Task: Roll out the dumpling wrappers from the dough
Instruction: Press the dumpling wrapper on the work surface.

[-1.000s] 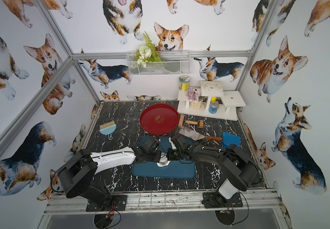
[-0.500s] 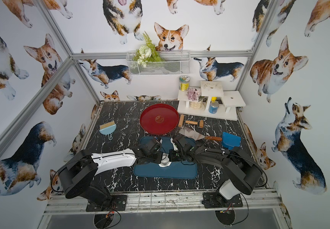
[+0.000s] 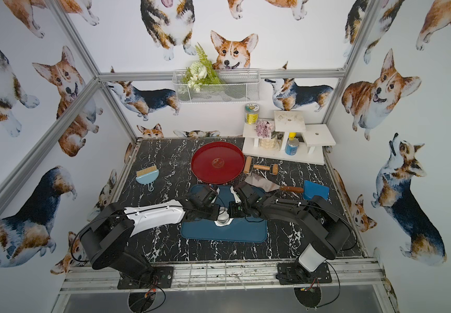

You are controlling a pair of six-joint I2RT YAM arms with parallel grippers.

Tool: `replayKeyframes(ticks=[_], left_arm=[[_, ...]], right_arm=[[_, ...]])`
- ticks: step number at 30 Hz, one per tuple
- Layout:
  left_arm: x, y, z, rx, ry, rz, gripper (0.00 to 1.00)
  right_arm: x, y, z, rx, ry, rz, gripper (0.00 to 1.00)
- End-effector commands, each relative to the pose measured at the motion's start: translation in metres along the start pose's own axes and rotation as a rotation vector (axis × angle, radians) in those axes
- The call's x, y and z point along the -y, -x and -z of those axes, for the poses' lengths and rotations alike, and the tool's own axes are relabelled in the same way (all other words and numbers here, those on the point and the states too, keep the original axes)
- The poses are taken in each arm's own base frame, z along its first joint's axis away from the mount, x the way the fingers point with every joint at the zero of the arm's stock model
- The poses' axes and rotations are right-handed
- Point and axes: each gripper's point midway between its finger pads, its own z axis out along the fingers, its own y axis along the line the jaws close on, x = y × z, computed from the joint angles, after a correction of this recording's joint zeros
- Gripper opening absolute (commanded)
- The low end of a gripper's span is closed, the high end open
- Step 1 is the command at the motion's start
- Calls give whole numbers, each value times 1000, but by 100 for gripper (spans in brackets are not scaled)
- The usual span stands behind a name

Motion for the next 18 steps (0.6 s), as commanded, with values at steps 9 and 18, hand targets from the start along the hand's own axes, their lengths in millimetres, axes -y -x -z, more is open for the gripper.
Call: replayKeyframes(ticks=[9, 18], left_arm=[[-12, -78, -7, -285, 98, -44, 0], [-44, -67, 1, -260, 232, -52, 0]], right_arm=[[82, -53, 24, -143, -306, -41, 0], [66, -44, 4, -148, -256, -35, 0]])
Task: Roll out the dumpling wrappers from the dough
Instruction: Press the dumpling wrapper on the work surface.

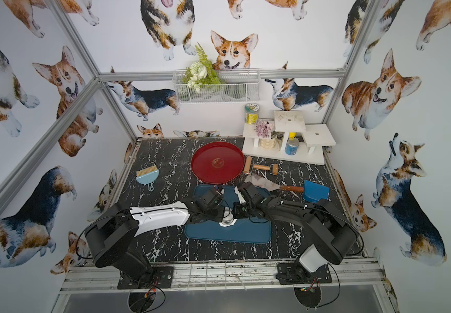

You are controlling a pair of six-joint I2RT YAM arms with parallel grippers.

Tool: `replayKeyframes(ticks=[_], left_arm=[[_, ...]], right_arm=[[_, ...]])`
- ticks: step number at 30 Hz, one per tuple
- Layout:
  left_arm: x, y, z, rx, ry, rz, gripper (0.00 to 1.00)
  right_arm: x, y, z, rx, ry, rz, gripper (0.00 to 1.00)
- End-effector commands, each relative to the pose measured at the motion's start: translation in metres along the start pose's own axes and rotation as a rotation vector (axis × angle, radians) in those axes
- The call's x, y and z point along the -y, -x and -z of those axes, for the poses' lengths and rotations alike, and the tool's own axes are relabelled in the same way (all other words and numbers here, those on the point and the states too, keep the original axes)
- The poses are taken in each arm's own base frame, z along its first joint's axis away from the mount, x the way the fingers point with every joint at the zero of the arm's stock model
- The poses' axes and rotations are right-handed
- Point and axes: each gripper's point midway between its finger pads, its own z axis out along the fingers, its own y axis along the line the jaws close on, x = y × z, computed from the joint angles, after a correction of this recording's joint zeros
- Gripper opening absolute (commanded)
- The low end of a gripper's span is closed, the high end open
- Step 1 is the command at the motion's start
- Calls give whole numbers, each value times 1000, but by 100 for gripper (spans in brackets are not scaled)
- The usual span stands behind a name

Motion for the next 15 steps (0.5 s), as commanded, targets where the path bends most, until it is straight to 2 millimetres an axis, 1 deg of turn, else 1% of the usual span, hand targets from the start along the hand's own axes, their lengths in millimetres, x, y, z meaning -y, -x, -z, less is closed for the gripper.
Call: replayKeyframes(ticks=[1, 3, 5, 9, 15], left_arm=[[-59, -74, 9, -305, 219, -54, 0], [-65, -71, 11, -305, 242, -57, 0], [-63, -69, 11, -303, 238, -57, 0], [-49, -68, 8, -301, 166, -47, 0], [-23, -64, 7, -279, 101, -69, 0]], right_arm=[[50, -39, -7, -136, -240, -22, 0], [48, -38, -10, -143, -238, -18, 0], [48, -38, -11, -143, -239, -16, 0], [56, -38, -5, -137, -259, -15, 0], [78, -40, 15, -120, -321, -20, 0]])
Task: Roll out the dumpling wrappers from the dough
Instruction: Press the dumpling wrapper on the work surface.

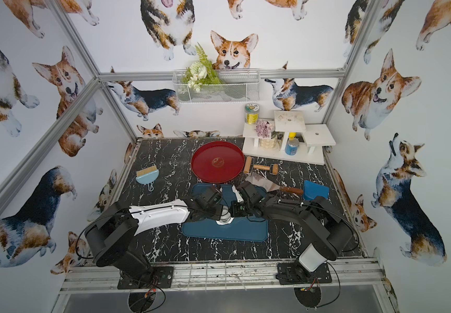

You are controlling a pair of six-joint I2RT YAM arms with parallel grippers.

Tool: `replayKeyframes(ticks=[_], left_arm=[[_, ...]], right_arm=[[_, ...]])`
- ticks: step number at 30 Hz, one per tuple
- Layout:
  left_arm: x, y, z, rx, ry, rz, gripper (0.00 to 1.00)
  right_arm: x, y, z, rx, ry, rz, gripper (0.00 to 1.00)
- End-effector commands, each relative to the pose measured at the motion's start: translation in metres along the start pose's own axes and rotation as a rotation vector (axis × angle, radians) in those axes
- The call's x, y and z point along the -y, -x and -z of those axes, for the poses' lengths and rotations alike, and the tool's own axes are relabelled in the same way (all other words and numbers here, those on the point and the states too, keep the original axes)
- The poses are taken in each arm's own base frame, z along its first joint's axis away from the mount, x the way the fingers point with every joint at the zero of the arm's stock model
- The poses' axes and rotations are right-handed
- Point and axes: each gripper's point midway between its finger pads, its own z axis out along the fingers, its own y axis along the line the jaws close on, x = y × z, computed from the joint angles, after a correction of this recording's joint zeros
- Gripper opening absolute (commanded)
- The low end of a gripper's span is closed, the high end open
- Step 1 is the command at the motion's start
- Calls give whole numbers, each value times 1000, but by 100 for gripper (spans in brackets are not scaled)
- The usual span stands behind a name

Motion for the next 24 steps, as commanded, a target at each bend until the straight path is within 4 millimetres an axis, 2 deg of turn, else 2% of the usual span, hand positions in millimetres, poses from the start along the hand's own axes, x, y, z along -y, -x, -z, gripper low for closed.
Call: replayKeyframes(ticks=[1, 5, 12, 15, 18, 24], left_arm=[[-17, -67, 2, -267, 57, -40, 0], [-21, -70, 2, -277, 76, -39, 0], [-54, -85, 6, -326, 187, -47, 0], [-60, -87, 8, -334, 216, -47, 0], [-51, -79, 12, -303, 173, -36, 0], [-17, -75, 5, -297, 101, -75, 0]], right_arm=[[78, -50, 17, -159, -345, -26, 0], [76, -52, 14, -174, -330, -33, 0], [52, -54, -6, -208, -282, 9, 0], [50, -53, -9, -211, -279, 11, 0], [55, -49, -4, -190, -288, 0, 0], [83, -43, 19, -159, -361, -19, 0]])
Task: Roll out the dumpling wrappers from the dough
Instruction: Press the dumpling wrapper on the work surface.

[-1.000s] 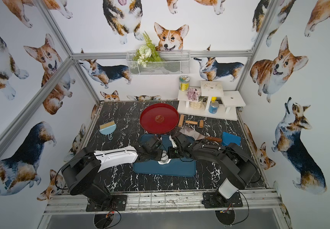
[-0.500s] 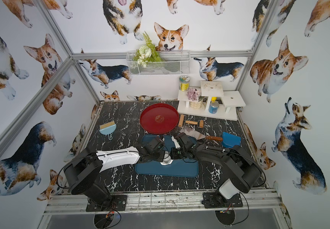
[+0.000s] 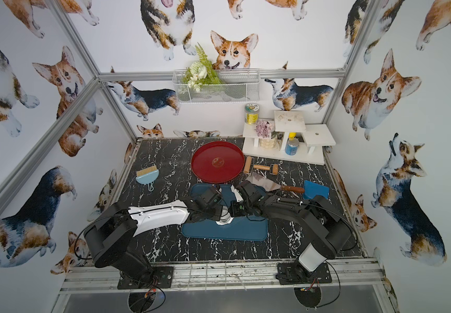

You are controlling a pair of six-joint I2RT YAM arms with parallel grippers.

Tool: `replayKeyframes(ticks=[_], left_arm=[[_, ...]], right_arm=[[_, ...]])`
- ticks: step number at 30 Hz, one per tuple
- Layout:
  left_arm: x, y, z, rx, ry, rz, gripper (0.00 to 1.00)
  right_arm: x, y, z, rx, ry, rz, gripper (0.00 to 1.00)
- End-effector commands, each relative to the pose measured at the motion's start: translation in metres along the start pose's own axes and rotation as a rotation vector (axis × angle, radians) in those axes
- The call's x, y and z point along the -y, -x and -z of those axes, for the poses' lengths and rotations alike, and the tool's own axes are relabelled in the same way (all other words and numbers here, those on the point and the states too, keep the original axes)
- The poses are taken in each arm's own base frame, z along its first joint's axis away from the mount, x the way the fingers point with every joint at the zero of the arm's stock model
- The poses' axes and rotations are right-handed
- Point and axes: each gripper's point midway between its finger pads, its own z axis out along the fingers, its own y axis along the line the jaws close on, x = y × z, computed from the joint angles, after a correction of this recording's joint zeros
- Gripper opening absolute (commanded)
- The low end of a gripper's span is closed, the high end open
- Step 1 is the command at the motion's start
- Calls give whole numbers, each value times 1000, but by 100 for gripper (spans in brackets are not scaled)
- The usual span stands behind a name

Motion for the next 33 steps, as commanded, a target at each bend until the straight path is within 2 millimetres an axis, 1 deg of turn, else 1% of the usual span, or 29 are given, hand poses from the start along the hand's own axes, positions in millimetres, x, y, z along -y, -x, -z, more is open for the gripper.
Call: replayKeyframes(ticks=[1, 4, 7, 11, 13, 15, 18, 21, 25, 27, 30, 33], left_arm=[[-16, -72, 3, -300, 81, -84, 0], [-15, -69, 3, -279, 90, -78, 0], [-23, -71, 6, -276, 120, -76, 0], [-44, -81, 5, -304, 175, -66, 0], [-49, -76, 10, -277, 176, -55, 0], [-52, -73, 13, -263, 192, -55, 0], [-49, -66, 15, -237, 185, -56, 0], [-43, -56, 18, -186, 167, -57, 0], [-35, -43, 24, -109, 155, -80, 0], [-32, -41, 25, -84, 141, -79, 0], [-32, -47, 20, -106, 137, -81, 0], [-35, -56, 13, -148, 151, -90, 0]], right_arm=[[82, -44, 20, -132, -366, -38, 0], [80, -45, 21, -136, -357, -36, 0], [76, -47, 17, -137, -325, -54, 0], [58, -51, 3, -148, -276, -38, 0], [49, -53, -4, -163, -265, -22, 0], [45, -54, -8, -170, -264, -18, 0], [50, -49, -4, -144, -291, -18, 0], [59, -44, 6, -121, -317, -22, 0], [78, -33, 25, -48, -396, -14, 0], [77, -31, 29, -23, -390, -3, 0], [71, -33, 25, -30, -349, -13, 0], [69, -37, 18, -53, -346, -9, 0]])
